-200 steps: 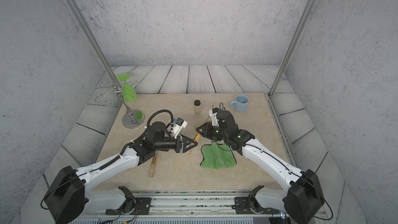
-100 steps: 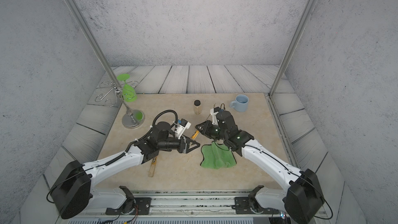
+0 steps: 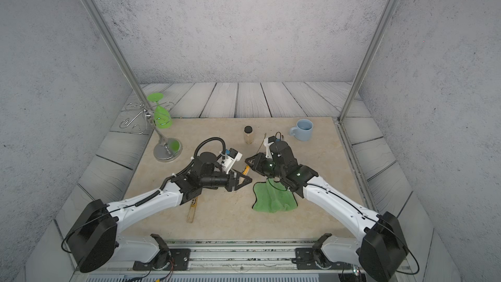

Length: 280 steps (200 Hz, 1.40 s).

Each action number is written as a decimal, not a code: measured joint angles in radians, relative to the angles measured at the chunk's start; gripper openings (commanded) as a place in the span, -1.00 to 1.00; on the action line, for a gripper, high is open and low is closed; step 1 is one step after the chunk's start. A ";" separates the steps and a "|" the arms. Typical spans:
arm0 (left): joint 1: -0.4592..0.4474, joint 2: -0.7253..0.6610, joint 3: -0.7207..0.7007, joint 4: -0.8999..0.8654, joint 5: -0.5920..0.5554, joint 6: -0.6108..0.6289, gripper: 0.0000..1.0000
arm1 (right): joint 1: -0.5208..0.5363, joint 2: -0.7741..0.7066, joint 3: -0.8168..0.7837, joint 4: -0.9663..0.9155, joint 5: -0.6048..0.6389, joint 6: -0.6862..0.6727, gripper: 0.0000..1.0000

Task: Wipe small sickles with rags
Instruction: Adjust the small sickle, then pick up the rag from the center of the board.

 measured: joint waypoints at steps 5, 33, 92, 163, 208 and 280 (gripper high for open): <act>0.001 0.000 -0.002 0.001 -0.013 -0.005 -1.00 | 0.002 0.000 0.003 -0.014 0.000 -0.004 0.09; 0.042 -0.017 -0.046 0.016 -0.047 -0.029 -1.00 | 0.012 -0.006 0.047 -0.181 0.028 -0.105 0.42; 0.199 -0.126 -0.120 0.013 -0.039 -0.065 -1.00 | 0.000 -0.055 0.134 -0.575 0.144 -0.349 0.62; 0.225 -0.219 -0.172 0.020 -0.015 -0.075 -1.00 | -0.004 0.193 0.145 -0.763 0.251 -0.504 0.60; 0.235 -0.224 -0.177 0.021 -0.003 -0.076 -1.00 | -0.007 0.323 0.145 -0.770 0.287 -0.542 0.54; 0.251 -0.228 -0.177 0.021 0.010 -0.076 -1.00 | -0.009 0.444 0.193 -0.743 0.230 -0.598 -0.51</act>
